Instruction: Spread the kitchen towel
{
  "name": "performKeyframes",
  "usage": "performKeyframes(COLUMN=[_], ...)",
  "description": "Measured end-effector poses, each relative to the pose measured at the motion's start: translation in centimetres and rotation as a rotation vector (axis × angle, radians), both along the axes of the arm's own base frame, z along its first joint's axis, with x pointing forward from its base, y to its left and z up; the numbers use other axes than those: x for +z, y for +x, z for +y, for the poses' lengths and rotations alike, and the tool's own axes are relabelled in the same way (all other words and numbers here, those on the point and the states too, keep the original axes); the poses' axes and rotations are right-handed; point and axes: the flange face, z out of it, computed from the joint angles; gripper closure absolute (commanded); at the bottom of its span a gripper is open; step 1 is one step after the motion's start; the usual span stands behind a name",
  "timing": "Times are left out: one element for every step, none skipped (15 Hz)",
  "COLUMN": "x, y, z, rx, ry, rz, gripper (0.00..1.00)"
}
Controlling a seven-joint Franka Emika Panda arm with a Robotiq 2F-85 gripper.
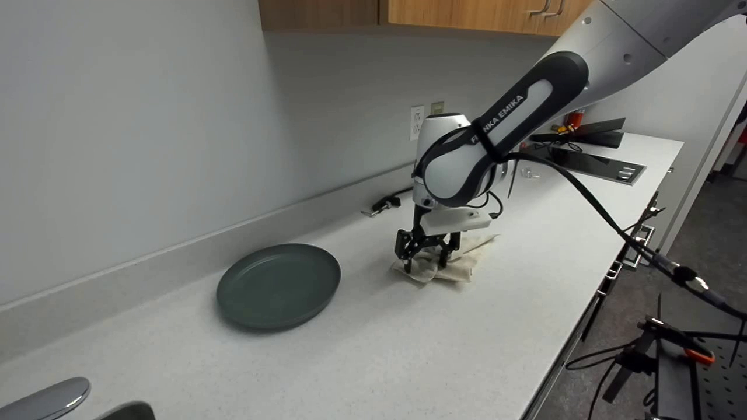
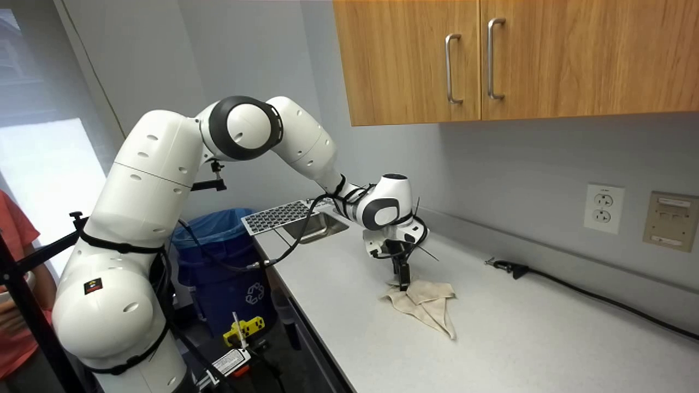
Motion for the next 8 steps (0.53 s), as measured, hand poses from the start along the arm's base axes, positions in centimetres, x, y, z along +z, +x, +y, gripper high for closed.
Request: performKeyframes(x=[0.09, 0.19, 0.27, 0.3, 0.3, 0.28, 0.25, 0.2], y=[0.03, 0.06, 0.08, 0.09, 0.09, 0.08, 0.06, 0.05], z=[0.06, 0.14, 0.24, 0.34, 0.46, 0.57, 0.67, 0.78], rx=[0.001, 0.002, 0.003, 0.004, 0.006, 0.007, 0.008, 0.01], ry=[0.001, 0.002, 0.003, 0.004, 0.005, 0.006, 0.007, 0.008], rz=[-0.002, -0.003, -0.005, -0.005, -0.005, -0.005, -0.004, -0.003], gripper=[0.0, 0.0, 0.0, 0.0, 0.01, 0.07, 0.25, 0.3])
